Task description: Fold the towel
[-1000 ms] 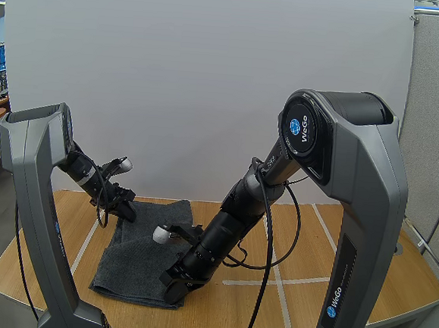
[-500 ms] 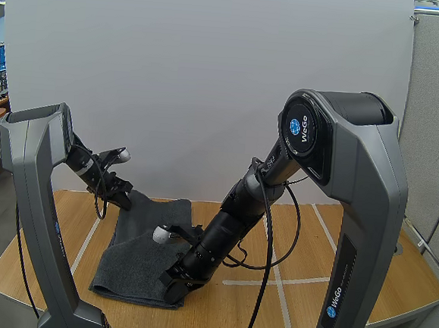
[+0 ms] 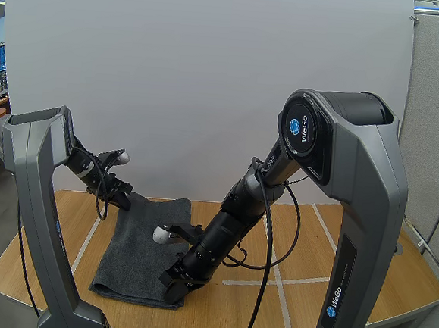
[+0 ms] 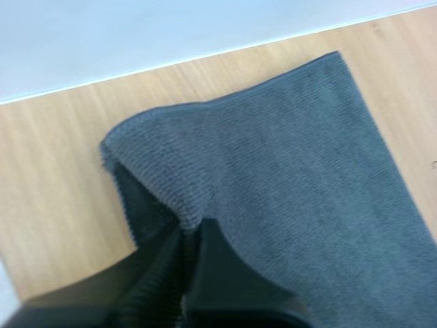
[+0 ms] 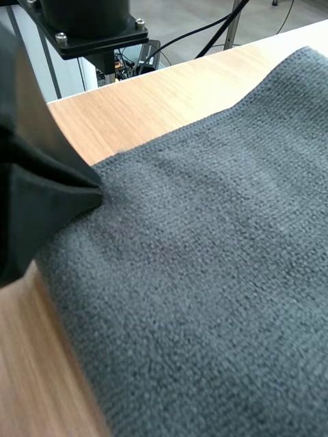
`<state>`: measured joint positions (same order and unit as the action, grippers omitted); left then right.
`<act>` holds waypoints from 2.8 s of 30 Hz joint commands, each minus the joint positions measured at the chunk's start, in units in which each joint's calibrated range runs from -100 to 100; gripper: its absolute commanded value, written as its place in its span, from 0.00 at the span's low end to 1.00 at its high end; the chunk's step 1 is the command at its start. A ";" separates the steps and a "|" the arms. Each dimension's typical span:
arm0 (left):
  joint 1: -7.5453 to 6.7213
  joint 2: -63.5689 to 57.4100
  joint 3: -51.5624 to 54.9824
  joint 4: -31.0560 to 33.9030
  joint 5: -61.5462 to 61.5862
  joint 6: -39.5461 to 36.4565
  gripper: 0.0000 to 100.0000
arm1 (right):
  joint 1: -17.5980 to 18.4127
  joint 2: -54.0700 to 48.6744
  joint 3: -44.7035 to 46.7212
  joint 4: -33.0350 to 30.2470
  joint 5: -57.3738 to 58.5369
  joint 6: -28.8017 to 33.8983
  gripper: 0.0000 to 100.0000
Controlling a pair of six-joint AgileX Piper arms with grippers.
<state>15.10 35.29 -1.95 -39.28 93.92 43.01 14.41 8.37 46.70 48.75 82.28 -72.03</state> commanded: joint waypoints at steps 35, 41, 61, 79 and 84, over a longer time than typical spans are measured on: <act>-0.18 -35.01 -2.34 -3.67 6.08 -3.25 0.98 | -11.03 -28.47 -5.15 -1.22 -2.03 2.89 0.11; -0.18 -36.21 -2.34 -2.18 6.08 -3.25 0.98 | -11.84 -28.05 -6.32 3.11 -11.53 2.71 0.72; -4.00 -64.58 -1.79 1.59 -8.67 -3.25 0.98 | -11.84 6.06 -32.96 16.12 -8.90 2.32 0.76; -4.00 -90.62 -1.79 -0.25 -11.10 -2.88 0.98 | -11.84 23.02 -44.83 20.08 -7.12 -1.94 0.76; -4.00 -92.40 -1.79 -13.60 -9.22 -3.01 0.98 | -11.84 23.60 -45.82 21.74 -7.35 -3.16 0.76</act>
<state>11.23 -53.52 -3.72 -37.42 83.27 40.15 2.71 31.64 2.61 67.11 77.28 -71.88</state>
